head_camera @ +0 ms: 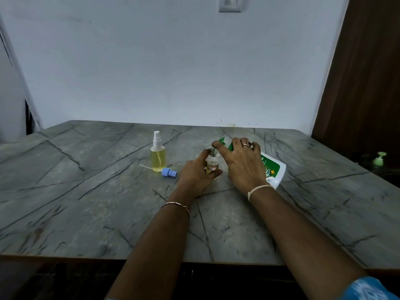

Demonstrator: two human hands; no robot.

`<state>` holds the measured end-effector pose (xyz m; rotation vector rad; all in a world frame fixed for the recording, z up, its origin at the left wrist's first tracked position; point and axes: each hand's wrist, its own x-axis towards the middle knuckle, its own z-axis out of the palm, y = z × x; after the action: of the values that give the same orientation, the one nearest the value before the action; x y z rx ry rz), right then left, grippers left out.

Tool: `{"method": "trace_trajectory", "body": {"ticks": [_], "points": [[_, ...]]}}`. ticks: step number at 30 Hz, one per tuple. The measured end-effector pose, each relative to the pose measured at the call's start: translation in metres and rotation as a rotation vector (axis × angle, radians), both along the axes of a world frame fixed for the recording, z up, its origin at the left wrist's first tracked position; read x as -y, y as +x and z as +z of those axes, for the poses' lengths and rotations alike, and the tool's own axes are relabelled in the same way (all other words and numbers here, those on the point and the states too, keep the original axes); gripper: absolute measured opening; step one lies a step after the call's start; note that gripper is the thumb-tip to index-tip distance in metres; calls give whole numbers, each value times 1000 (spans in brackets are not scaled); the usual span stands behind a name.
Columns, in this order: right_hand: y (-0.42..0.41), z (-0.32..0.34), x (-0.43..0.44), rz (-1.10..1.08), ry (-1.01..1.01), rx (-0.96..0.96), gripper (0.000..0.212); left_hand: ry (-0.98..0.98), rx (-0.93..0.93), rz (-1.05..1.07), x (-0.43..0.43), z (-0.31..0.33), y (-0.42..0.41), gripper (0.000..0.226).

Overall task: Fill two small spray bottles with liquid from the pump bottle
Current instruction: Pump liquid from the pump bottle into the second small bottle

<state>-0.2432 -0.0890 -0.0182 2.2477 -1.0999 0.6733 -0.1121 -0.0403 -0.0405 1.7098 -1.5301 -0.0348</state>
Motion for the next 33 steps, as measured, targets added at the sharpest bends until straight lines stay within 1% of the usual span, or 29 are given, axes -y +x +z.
{"method": "trace_trajectory", "body": {"ticks": [7, 13, 22, 28, 33], "points": [[0, 0, -2, 16, 0, 25, 71, 13, -22, 0, 1, -1, 1, 66], [-4, 1, -4, 23, -5, 6, 79, 3, -13, 6, 1, 0, 1, 64], [3, 2, -2, 22, 19, 40, 64, 1, -19, 3, 2, -1, 1, 65], [1, 1, -2, 16, 2, 27, 69, 1, -16, 7, 3, -1, 2, 62], [-4, 1, -3, 5, -9, -22, 83, -4, 1, 13, 2, 0, 1, 60]]}}
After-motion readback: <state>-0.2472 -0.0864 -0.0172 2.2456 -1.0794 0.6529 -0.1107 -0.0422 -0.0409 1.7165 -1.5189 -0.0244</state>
